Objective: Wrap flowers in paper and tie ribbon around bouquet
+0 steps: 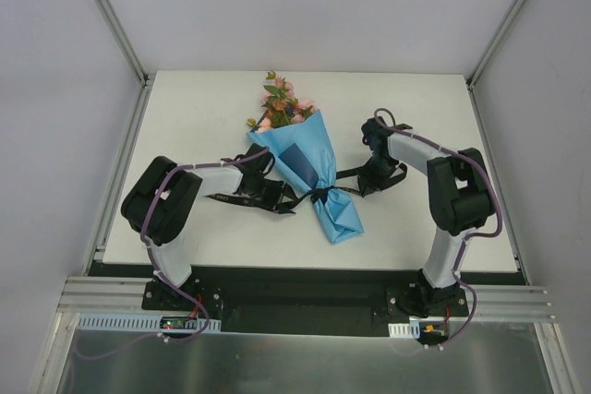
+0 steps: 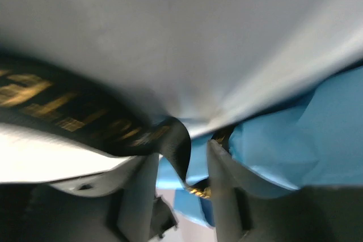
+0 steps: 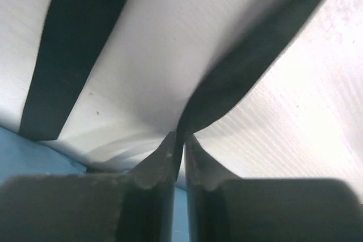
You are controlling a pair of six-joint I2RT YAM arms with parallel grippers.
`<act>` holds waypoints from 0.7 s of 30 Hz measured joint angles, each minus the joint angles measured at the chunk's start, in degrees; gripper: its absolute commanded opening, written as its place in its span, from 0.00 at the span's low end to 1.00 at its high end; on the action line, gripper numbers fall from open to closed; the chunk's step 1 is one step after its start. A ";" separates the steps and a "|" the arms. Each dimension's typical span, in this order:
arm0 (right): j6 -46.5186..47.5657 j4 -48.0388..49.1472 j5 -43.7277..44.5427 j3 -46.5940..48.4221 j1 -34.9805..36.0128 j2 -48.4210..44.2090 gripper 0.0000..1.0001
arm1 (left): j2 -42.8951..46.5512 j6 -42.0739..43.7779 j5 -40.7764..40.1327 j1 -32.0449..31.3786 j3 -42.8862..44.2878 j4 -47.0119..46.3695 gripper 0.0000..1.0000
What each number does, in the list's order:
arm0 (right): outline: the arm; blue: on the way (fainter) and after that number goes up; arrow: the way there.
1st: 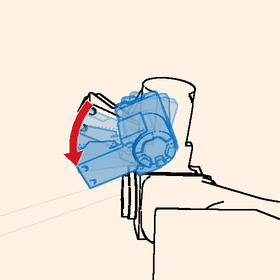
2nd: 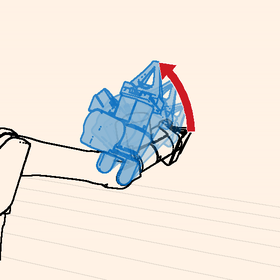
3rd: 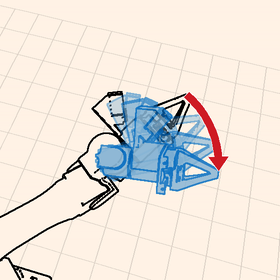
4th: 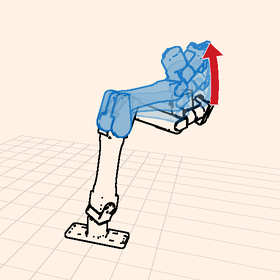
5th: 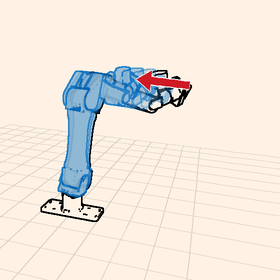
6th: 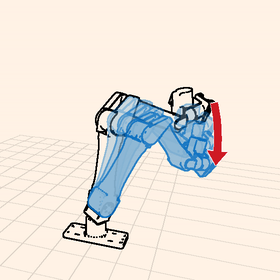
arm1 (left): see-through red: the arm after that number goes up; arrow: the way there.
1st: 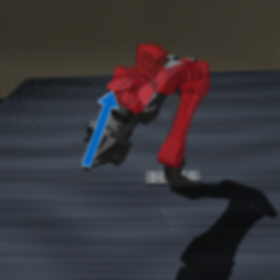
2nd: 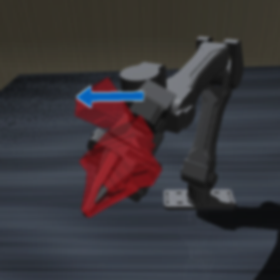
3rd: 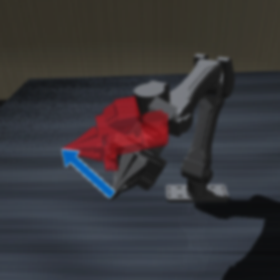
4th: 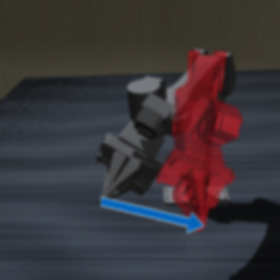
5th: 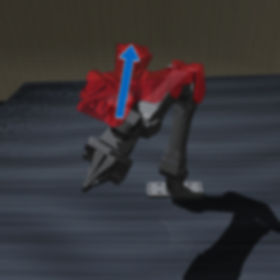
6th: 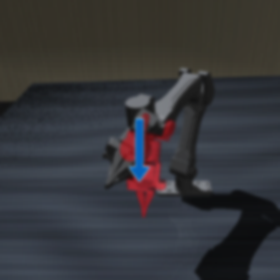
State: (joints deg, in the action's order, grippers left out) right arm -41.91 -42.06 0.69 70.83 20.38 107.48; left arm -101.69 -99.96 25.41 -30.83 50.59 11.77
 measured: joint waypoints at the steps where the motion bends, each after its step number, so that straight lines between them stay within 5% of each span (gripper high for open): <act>1: -0.26 -0.20 0.07 0.00 0.07 0.00 0.00 | -0.09 -0.02 -0.35 0.00 0.00 -0.68 0.00; 8: 5.05 -1.16 5.33 3.74 1.99 1.73 0.01 | -0.31 6.40 -4.96 0.04 1.55 -0.98 0.00; 16: 18.80 -4.15 29.66 15.76 15.41 4.39 0.01 | 7.13 33.11 -30.42 -3.04 9.49 8.66 0.00; 21: 18.38 -0.07 21.11 10.75 15.02 3.63 0.00 | 15.54 48.89 -40.30 -2.69 4.48 9.31 0.00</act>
State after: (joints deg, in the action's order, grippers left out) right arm -23.53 -42.13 21.80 81.58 35.40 111.11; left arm -86.15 -51.07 -14.90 -33.52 55.07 21.08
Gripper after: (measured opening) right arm 0.009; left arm 0.003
